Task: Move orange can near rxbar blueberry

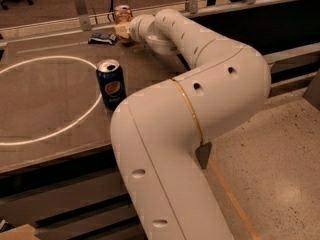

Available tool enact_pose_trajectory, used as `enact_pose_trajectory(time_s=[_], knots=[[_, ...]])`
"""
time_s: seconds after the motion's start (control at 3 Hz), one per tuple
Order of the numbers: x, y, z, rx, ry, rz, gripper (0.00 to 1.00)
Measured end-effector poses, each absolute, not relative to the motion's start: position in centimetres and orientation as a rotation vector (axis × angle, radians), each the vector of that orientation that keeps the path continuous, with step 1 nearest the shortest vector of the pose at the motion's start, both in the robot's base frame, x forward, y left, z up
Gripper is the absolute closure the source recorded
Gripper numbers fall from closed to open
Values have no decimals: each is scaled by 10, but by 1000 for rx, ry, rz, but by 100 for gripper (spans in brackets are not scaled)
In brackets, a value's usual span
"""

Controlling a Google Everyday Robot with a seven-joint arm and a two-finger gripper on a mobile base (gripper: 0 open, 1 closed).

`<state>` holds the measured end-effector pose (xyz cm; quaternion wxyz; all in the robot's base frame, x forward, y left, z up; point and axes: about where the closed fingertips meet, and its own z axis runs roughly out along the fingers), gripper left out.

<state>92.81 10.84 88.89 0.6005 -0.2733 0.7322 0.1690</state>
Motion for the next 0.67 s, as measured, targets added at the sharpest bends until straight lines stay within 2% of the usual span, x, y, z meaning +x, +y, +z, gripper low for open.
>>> enact_pose_trajectory(time_s=[0.67], knots=[[928, 110, 883, -619, 1707, 382, 52]])
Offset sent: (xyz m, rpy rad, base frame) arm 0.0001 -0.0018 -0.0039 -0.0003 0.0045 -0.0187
